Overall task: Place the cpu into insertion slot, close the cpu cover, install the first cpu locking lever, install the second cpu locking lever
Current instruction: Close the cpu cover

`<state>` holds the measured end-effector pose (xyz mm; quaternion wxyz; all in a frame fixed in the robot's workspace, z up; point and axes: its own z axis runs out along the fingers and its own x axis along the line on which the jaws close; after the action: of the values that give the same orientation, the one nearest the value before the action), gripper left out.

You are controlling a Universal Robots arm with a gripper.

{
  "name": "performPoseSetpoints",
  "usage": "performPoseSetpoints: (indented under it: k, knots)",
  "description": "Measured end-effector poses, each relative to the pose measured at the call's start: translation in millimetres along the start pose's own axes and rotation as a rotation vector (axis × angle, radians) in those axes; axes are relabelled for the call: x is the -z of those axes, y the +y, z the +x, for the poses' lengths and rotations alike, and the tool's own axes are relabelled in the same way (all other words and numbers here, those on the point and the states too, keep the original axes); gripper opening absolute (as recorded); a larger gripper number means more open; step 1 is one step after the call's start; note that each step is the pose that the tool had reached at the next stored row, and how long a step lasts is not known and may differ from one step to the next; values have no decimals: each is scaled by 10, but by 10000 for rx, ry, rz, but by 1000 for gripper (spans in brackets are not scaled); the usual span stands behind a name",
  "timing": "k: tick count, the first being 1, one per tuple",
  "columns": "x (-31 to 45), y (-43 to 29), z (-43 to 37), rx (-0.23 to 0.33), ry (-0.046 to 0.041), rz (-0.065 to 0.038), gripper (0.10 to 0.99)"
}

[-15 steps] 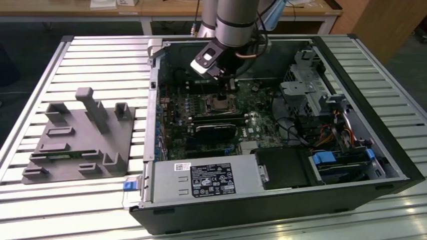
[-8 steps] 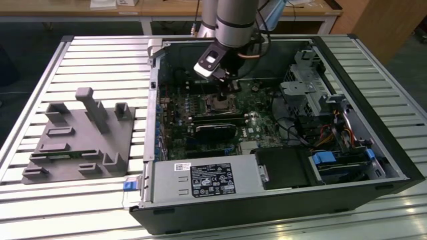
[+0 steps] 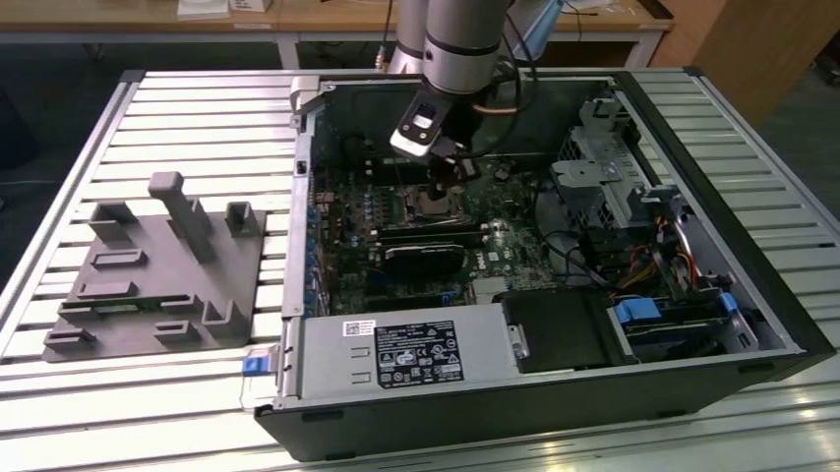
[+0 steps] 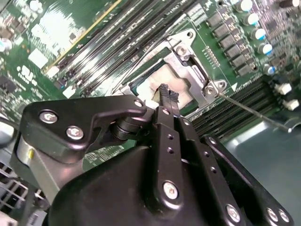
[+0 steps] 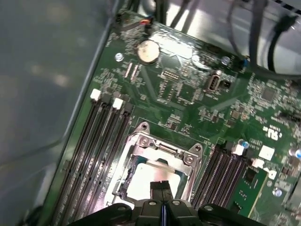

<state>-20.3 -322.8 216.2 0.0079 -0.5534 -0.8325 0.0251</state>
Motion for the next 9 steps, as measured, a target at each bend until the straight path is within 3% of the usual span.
performPoseSetpoints:
  k: [9]
  knots:
    - [-5, 0, 0, 1265, -79, -55, 106]
